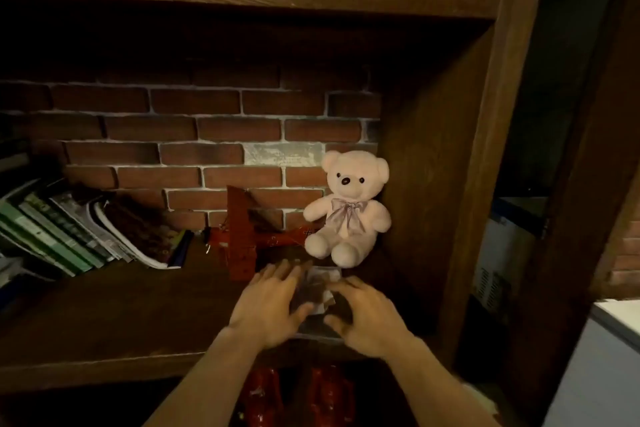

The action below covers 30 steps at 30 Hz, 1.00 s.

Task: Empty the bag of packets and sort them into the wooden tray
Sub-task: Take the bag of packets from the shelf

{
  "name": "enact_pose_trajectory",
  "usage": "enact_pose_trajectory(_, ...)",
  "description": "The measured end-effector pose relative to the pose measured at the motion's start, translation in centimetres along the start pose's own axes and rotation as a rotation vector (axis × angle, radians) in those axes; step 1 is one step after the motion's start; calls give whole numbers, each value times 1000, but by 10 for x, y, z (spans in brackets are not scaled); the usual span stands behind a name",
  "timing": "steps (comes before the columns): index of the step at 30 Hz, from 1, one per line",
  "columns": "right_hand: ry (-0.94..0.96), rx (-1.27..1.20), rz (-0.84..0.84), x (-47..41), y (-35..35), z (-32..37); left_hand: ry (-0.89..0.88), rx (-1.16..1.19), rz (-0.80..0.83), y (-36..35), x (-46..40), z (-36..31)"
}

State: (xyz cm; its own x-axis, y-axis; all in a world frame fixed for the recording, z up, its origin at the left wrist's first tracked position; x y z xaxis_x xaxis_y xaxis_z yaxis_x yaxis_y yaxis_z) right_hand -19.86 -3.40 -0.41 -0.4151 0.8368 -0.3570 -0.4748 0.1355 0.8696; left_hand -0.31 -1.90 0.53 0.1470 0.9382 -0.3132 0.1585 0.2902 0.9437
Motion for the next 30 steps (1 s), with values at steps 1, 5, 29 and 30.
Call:
enact_pose_trajectory(1,18,-17,20,-3,-5,-8,-12,3,42,-8,-5,-4)
enact_pose_trajectory(5,12,-33,131,-6,-18,-22,-16,8,126,-32,-2,-5)
enact_pose_trajectory(29,99,206,63,14,37,31,-270,101,43,39,29,2)
enact_pose_trajectory(30,101,220,45,13,46,37,-280,92,16,48,28,3)
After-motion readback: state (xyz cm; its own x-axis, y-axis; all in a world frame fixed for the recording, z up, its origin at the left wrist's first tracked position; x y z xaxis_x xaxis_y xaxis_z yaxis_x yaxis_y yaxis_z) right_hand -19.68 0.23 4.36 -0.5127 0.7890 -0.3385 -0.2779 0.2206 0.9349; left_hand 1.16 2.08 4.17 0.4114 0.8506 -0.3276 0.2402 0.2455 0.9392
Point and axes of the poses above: each hand's wrist, its own x-axis away from the middle knuckle, its own y-axis out of the back of the hand, z = x × y, the point moved 2 cm from there along -x, towards the middle knuckle, and after that the axes turned 3 degrees about -z, right-handed, at the moved point
